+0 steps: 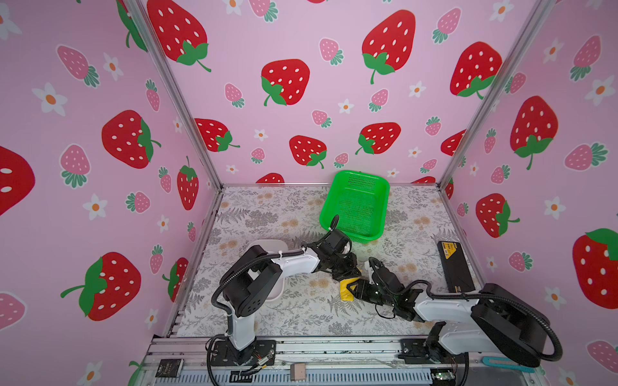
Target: Place the utensils on the paper napkin and roll it up
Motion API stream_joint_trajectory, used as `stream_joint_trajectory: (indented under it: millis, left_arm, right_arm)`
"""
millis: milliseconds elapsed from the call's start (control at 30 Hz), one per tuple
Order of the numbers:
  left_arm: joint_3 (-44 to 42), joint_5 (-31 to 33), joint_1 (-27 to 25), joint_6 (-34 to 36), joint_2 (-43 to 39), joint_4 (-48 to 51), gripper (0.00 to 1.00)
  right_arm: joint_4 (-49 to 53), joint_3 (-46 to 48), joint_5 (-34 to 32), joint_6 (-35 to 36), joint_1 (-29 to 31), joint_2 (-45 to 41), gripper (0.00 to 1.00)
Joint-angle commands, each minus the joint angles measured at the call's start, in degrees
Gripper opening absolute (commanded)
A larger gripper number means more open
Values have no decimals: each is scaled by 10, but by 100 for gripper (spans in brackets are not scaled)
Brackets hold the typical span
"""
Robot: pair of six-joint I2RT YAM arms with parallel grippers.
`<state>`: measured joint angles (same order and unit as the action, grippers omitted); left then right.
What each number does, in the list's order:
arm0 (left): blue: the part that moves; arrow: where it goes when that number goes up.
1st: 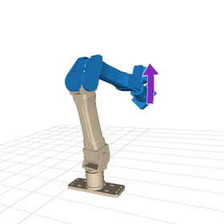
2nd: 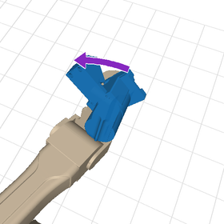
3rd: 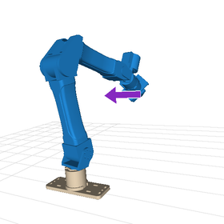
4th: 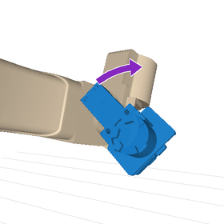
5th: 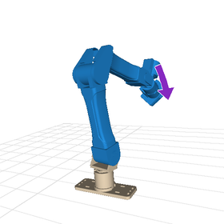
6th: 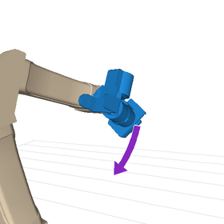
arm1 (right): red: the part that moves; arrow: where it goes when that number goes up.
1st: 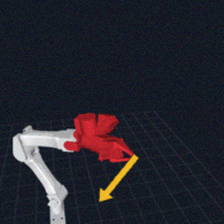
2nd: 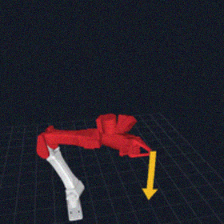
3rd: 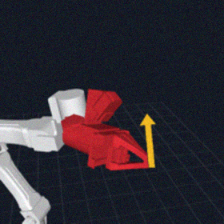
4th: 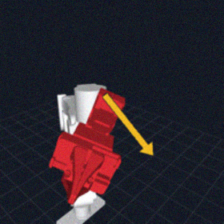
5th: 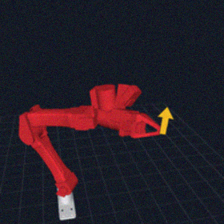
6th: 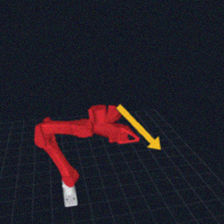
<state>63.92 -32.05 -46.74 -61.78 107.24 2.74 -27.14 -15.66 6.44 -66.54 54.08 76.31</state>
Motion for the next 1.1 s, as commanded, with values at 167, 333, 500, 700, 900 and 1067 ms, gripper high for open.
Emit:
stream_joint_trajectory:
  millis: [167, 333, 500, 700, 900, 1067]
  left_arm:
    - [20, -19, -2, 9, -19, -13, 18]
    - [4, 7, 5, 43, -67, 22, 31]
    - [-51, 49, 21, 53, -129, 39, 36]
    - [-121, 53, 52, 40, -161, 43, 29]
    - [-141, 2, 46, 50, -143, 42, 14]
    - [-134, -21, 35, 66, -125, 67, 9]
  right_arm:
    - [-12, 6, -2, -3, -3, 6, 24]
    - [-12, 10, -5, -7, -4, 9, 20]
    - [-11, 16, -4, -10, -7, 9, 17]
    - [-12, 17, 2, -9, -9, 9, 16]
    - [-13, 14, 4, -8, -10, 14, 10]
    - [-9, 13, 3, -9, -12, 16, 9]
